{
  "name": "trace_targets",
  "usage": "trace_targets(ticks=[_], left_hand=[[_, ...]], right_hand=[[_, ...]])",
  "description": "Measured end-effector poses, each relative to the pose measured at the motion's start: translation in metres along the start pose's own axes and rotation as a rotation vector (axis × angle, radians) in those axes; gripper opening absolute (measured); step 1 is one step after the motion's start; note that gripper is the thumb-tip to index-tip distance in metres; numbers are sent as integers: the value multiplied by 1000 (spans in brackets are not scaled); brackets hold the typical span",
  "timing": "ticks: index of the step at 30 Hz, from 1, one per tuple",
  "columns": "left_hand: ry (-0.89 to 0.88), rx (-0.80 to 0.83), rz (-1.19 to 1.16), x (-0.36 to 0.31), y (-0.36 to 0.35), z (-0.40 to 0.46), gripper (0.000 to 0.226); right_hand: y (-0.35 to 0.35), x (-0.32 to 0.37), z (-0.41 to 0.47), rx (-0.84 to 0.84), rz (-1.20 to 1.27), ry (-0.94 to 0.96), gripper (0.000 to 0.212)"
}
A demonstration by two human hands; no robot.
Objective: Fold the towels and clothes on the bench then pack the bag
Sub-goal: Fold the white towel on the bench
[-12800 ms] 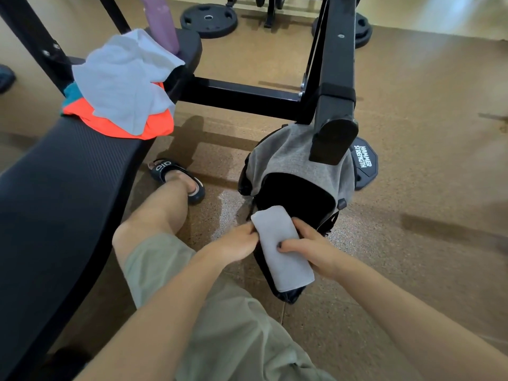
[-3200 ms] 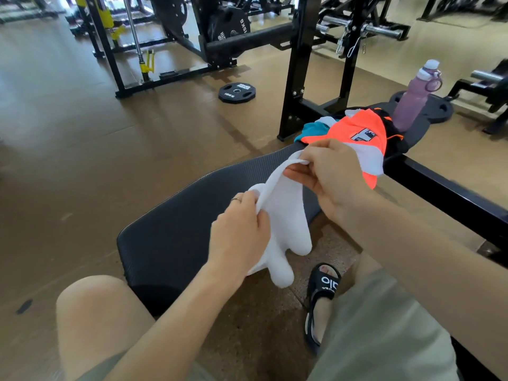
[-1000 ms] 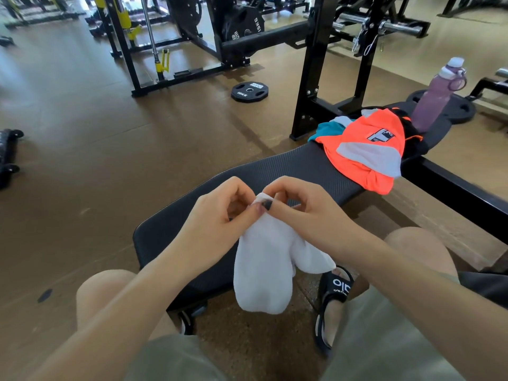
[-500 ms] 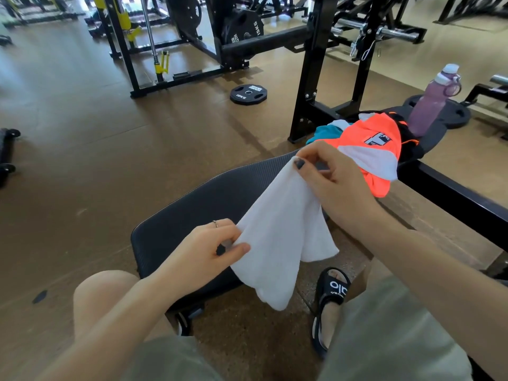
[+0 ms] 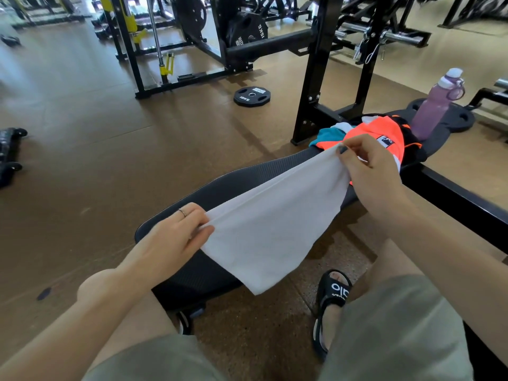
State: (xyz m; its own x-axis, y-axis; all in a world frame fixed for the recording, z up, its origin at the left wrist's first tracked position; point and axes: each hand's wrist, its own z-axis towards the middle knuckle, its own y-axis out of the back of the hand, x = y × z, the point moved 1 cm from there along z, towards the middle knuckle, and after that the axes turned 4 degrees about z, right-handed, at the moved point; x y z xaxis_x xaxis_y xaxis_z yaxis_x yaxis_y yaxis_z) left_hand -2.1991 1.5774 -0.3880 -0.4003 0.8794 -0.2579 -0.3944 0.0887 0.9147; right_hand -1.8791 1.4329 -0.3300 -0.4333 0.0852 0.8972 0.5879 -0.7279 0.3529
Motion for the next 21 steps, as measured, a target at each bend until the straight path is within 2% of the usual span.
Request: trace_targets(ticks=[4, 9, 11, 15, 21], left_hand=[[-6, -90, 46, 7, 10, 4, 40], [29, -127, 10, 6, 19, 7, 47], [66, -138, -62, 6, 23, 9, 45], [180, -148, -175, 6, 33, 11, 22], [294, -208, -316, 0, 50, 18, 23]], right_hand=[[4, -5, 3, -30, 9, -12, 13], [5, -12, 4, -17, -17, -25, 17], [7, -13, 3, -2, -55, -11, 24], [12, -18, 4, 33, -129, 19, 28], [14, -22, 8, 98, -193, 105, 24]])
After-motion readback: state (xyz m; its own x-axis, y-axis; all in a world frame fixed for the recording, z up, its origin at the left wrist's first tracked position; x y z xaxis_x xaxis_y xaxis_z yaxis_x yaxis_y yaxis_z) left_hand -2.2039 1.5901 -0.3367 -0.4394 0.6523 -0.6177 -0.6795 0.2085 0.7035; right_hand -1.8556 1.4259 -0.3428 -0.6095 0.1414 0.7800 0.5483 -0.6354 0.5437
